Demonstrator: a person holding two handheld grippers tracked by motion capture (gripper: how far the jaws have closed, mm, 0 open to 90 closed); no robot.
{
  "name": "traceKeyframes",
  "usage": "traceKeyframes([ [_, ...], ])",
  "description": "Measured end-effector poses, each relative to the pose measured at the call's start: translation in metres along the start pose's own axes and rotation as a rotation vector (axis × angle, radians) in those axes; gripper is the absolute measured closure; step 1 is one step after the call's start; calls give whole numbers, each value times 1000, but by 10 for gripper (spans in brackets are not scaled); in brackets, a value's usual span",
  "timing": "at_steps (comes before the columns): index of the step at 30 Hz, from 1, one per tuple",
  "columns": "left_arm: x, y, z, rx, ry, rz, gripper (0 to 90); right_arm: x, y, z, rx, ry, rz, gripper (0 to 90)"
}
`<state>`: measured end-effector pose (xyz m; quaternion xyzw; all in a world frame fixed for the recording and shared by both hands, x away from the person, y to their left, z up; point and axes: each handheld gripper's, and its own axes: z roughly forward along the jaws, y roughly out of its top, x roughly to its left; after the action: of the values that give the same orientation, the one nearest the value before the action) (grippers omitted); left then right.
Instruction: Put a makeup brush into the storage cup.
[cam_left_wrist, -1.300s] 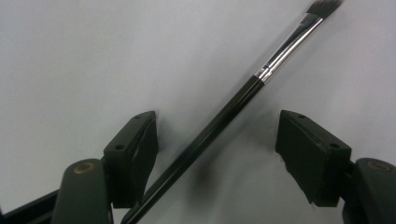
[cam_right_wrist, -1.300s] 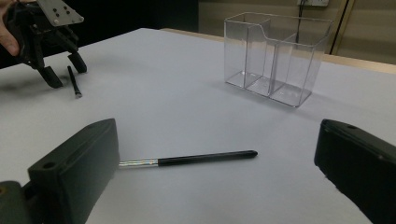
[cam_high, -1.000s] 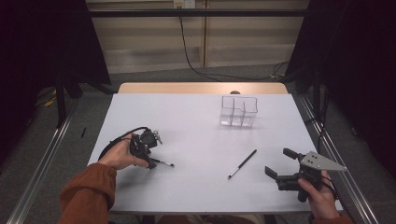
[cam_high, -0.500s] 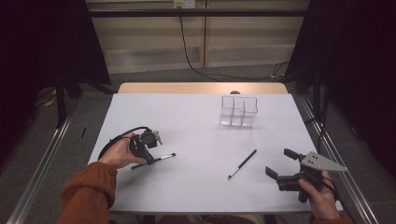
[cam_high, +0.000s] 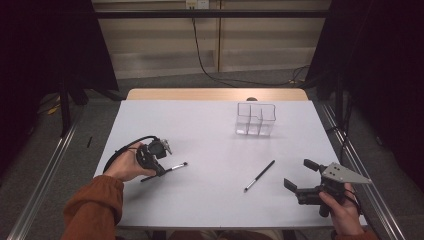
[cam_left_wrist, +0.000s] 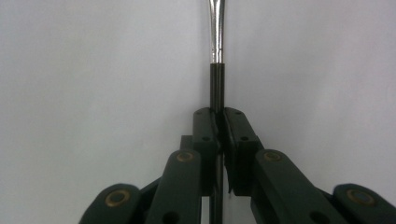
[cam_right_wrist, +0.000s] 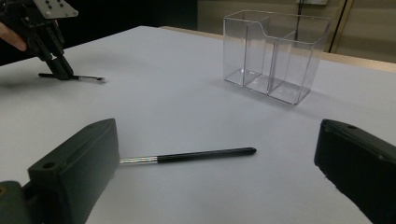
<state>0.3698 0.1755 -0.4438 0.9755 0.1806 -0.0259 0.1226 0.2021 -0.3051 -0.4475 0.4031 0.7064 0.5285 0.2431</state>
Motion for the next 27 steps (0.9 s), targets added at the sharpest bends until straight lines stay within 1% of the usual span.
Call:
traceKeyframes([
  [1, 0, 0, 0, 0, 0, 0, 843, 0, 0, 0, 0, 0, 0, 0],
  [4, 0, -2, 0, -20, -1, -21, 844, 0, 0, 1, 1, 0, 2, 0],
  [5, 1, -2, -1, -16, -2, -18, 843, 0, 0, 1, 0, 2, 3, 0],
  [7, 1, -3, -1, -32, -1, -37, 843, 0, 0, 1, 1, 2, 1, 0],
  [8, 1, -4, -1, -36, -2, -38, 843, 0, 0, 1, 1, 3, 2, 0],
  [9, 2, -4, -2, -47, -2, -41, 843, 0, 0, 1, 1, 3, 2, 0],
  [11, 1, -6, -2, -71, 1, -64, 843, 0, 1, 1, 0, 3, 2, 0],
  [12, 2, -6, -3, -81, 2, -66, 843, 0, 1, 1, 0, 3, 2, 0],
  [13, 2, -7, -5, -100, 1, -77, 843, 0, 1, 1, 1, 3, 2, 0],
  [14, 3, -8, -7, -131, 7, -94, 843, 0, 0, 1, 1, 3, 2, 0],
  [15, 3, -8, -7, -131, 7, -94, 843, 0, 0, 1, 0, 2, 3, 0],
  [16, 4, -9, -12, -163, 10, -104, 843, 0, 0, 1, 0, 1, 3, 0],
  [17, 4, -9, -12, -163, 10, -104, 843, 0, 0, 1, 0, 1, 2, 0],
  [18, 5, -10, -15, -188, 10, -111, 843, 0, 0, 1, -1, 0, 1, 0],
  [19, 5, -11, -19, -242, 14, -132, 843, 0, 0, 1, -1, -1, 2, 0],
  [20, 4, -11, -21, -260, 17, -136, 843, 0, 0, 0, -1, 0, 4, 0],
  [22, 4, -12, -23, -269, 11, -132, 843, 0, 0, 0, -1, -1, 5, 0],
  [23, 3, -12, -25, -290, 15, -142, 843, 0, 0, 0, -1, -1, 5, 0],
  [24, 1, -12, -26, -301, 0, -141, 843, 0, 0, 0, -2, -2, 6, 0],
  [26, -4, -11, -28, -327, 8, -143, 843, 0, 0, -1, -5, -3, 5, 0],
  [27, -5, -11, -28, -335, -1, -138, 843, 0, 0, -1, -4, -3, 6, 0],
])
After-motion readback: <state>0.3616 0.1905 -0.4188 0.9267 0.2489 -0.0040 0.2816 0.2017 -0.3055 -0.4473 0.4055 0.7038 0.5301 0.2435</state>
